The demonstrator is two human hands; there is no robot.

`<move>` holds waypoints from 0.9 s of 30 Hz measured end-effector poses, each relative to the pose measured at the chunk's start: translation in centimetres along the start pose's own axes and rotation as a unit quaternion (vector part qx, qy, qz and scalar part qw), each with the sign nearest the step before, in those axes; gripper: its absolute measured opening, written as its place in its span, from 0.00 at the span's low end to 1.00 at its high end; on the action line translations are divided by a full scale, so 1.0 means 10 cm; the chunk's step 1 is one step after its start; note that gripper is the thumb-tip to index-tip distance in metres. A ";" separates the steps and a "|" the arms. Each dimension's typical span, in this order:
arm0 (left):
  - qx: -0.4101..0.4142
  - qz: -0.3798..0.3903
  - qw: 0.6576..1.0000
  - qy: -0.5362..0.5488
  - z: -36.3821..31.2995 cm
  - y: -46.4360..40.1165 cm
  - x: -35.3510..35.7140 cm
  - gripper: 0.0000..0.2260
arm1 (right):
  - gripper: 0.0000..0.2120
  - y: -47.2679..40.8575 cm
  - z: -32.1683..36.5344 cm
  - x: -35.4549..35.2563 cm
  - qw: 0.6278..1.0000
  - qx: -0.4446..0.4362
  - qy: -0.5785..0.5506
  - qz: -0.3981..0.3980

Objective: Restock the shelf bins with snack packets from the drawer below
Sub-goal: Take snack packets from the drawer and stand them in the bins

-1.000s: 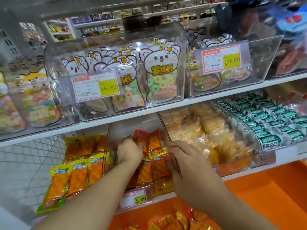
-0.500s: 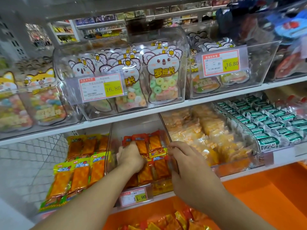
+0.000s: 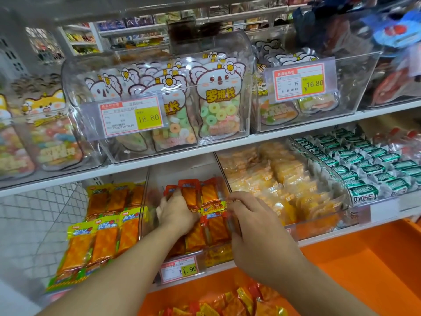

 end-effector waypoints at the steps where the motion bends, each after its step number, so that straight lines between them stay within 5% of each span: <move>1: -0.003 0.006 1.000 0.006 0.01 -0.01 0.02 0.41 | 0.26 0.00 0.00 0.00 1.000 0.000 0.000 0.001; 18: 0.021 -0.001 1.000 0.010 0.02 -0.06 0.06 0.37 | 0.26 0.01 0.02 -0.01 1.000 -0.011 0.000 -0.011; 27: 0.092 -0.005 0.968 0.233 -0.04 0.66 -0.36 0.36 | 0.22 0.13 0.11 -0.11 0.998 -0.038 -0.005 -0.051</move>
Point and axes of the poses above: each hand's wrist, its own y-axis away from the middle knuckle, its own x-axis out of the palm, z = x × y, the point moved 10 cm from there along -y, towards the middle knuckle, and after that the axes turned 6 degrees about y, right-handed, at the moved point
